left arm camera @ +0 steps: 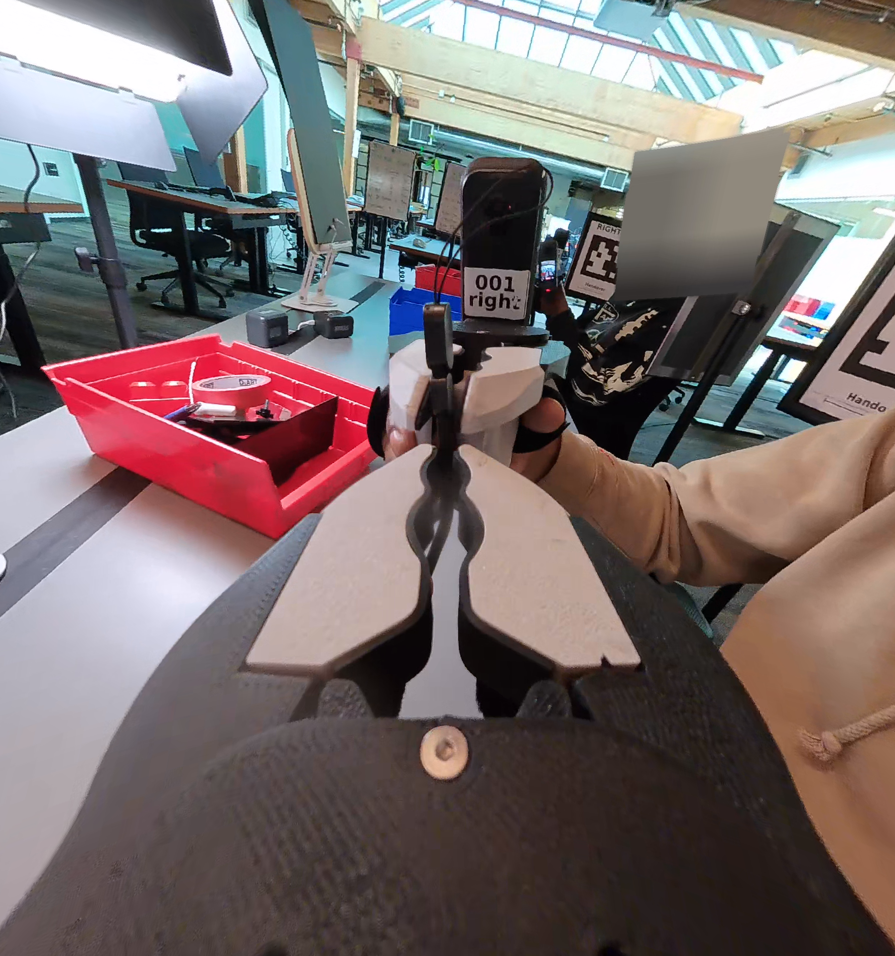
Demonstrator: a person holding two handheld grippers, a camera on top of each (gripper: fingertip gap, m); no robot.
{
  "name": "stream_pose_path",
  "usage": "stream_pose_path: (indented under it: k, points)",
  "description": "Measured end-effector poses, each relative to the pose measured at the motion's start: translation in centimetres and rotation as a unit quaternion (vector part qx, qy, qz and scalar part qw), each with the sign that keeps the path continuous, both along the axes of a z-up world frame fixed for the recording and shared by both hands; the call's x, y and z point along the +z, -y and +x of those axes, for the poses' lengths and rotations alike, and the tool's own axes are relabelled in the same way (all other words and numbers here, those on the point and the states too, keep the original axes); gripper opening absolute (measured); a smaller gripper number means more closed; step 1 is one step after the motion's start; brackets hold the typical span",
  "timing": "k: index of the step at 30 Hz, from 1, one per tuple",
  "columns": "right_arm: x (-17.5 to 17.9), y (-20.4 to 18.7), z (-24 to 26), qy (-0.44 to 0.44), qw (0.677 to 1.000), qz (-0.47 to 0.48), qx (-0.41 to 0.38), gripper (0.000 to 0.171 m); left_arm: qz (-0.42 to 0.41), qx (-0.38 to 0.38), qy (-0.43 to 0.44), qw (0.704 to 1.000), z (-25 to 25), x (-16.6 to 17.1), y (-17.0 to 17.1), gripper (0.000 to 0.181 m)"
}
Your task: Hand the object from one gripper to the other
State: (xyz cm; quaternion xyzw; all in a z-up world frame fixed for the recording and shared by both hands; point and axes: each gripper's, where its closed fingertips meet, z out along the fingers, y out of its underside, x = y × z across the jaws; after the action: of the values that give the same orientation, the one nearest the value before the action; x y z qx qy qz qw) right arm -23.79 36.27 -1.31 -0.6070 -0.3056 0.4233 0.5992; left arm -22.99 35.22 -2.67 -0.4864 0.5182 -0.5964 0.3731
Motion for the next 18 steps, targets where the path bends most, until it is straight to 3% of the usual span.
stream_pose_path:
  k: [6,13,18]
  points:
    - [0.2,0.5,-0.1,-0.004,1.000,-0.009,0.013,0.003,-0.002,-0.004,0.010,1.000,0.2,0.1,0.2,0.004]
    - [-0.2,0.9,1.2,0.044,0.999,-0.020,0.019,0.002,0.000,-0.008,0.007,1.000,-0.3,0.3,-0.1,0.003]
    - [0.4,0.9,1.1,0.014,1.000,-0.001,0.017,0.010,-0.016,-0.006,0.019,1.000,-0.5,0.7,-0.4,0.003]
